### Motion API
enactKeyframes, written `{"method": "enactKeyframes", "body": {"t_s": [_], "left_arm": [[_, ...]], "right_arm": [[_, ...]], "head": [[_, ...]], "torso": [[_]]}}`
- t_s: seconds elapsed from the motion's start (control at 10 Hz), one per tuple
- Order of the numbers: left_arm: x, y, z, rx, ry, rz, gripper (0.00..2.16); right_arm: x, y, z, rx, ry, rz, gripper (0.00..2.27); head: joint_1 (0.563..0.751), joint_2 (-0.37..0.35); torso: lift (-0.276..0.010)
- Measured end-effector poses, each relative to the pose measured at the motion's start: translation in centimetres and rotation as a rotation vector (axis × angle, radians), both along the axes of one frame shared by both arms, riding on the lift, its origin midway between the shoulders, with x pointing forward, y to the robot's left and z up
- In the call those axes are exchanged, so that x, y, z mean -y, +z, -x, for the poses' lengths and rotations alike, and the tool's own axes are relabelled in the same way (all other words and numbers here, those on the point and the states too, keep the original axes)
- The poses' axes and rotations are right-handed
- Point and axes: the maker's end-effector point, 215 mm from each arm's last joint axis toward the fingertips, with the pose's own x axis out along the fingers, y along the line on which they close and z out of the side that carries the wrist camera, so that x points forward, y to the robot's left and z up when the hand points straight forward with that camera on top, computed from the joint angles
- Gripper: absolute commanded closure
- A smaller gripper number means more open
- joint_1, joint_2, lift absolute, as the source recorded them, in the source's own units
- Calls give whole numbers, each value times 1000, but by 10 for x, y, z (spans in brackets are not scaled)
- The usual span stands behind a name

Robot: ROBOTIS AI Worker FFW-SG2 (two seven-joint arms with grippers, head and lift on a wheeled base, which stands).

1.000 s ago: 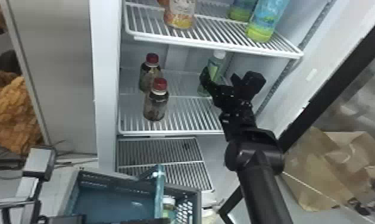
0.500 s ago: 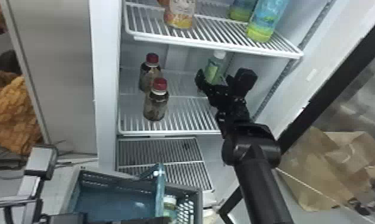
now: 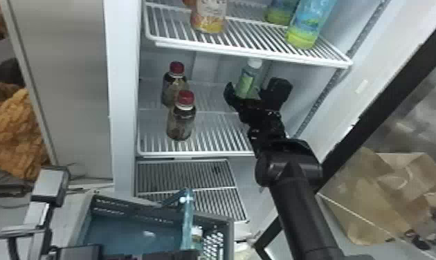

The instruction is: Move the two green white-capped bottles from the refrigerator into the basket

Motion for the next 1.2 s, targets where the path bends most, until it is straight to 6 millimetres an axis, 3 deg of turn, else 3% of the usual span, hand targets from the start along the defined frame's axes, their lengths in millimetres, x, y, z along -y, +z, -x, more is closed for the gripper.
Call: {"method": "enactKeyframes", "body": {"t_s": [0.2,0.4,1.2], "left_arm": [[0,0,0,-1,-2,0,1161],[0,0,0,-1,-1,3,1161],[1,-1,2,-6,-2,3,1161]], "right_arm": [[1,2,-5,-3,-6,15,328],[2,0,-7,-10,-9,16,728],[3,12,-3,32,-11,22,837]], "head": [[695,-350],[695,-350],[695,-350]], "torso": [[-263],[-263],[-263]]}}
